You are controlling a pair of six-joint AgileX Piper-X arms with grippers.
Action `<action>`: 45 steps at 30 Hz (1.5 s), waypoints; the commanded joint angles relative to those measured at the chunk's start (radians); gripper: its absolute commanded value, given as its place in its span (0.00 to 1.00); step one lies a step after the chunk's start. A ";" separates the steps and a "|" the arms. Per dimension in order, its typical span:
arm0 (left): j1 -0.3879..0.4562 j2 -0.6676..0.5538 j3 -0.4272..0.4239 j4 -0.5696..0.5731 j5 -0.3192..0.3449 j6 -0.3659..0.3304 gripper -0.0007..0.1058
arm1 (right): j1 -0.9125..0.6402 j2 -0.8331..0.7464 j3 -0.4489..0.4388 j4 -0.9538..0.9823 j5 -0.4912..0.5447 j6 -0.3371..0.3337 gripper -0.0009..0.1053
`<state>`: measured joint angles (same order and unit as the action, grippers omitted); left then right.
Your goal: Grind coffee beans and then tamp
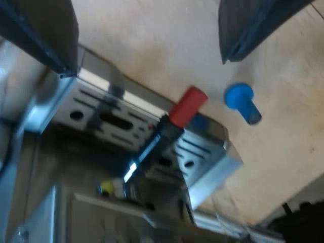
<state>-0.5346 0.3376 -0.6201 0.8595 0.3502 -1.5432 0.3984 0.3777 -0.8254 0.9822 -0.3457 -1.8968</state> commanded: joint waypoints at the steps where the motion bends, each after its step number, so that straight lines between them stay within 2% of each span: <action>1: -0.004 0.001 0.024 -0.050 0.005 0.007 0.77 | 0.026 0.015 -0.004 -0.037 0.012 -0.015 0.58; 5: -0.004 0.001 0.065 -0.120 0.008 0.007 0.77 | 0.077 0.061 -0.004 -0.037 0.012 -0.015 0.58; 9: -0.004 0.002 0.072 -0.134 0.033 0.007 0.77 | 0.126 0.103 -0.004 -0.074 0.038 -0.012 0.58; 11: -0.018 0.002 0.076 -0.150 0.084 0.007 0.77 | 0.184 0.130 -0.004 -0.106 0.084 -0.008 0.58; 17: -0.065 0.002 0.086 -0.207 0.089 0.007 0.77 | 0.339 0.145 0.041 -0.163 0.252 0.004 0.58; 20: -0.065 0.002 0.110 -0.223 0.089 0.007 0.77 | 0.455 0.145 0.088 -0.220 0.368 0.088 0.58; 23: -0.065 0.003 0.131 -0.233 0.089 0.007 0.77 | 0.565 0.145 0.137 -0.276 0.484 0.121 0.58; 29: -0.065 0.003 0.153 -0.236 0.089 0.007 0.77 | 0.694 0.145 0.209 -0.382 0.628 0.173 0.58; 30: -0.065 0.003 0.153 -0.236 0.089 0.007 0.77 | 0.806 0.145 0.259 -0.457 0.769 0.218 0.58; 31: -0.065 0.003 0.153 -0.237 0.089 0.007 0.77 | 0.848 0.145 0.279 -0.481 0.826 0.235 0.58; 35: -0.065 0.003 0.153 -0.237 0.089 0.007 0.77 | 0.895 0.155 0.307 -0.513 0.890 0.254 0.58; 36: -0.065 0.003 0.153 -0.237 0.089 0.007 0.77 | 0.939 0.164 0.328 -0.543 0.945 0.273 0.58; 37: -0.065 0.003 0.153 -0.237 0.089 0.007 0.77 | 1.019 0.196 0.364 -0.605 1.058 0.330 0.58; 40: -0.065 0.003 0.163 -0.237 0.089 0.007 0.77 | 1.078 0.257 0.384 -0.660 1.127 0.361 0.58; 45: -0.065 0.003 0.203 -0.280 0.089 0.007 0.77 | 1.111 0.386 0.385 -0.718 1.135 0.360 0.58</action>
<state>-0.5962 0.3400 -0.4113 0.5999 0.4327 -1.5411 1.5096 0.7538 -0.4411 0.2948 0.7712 -1.5348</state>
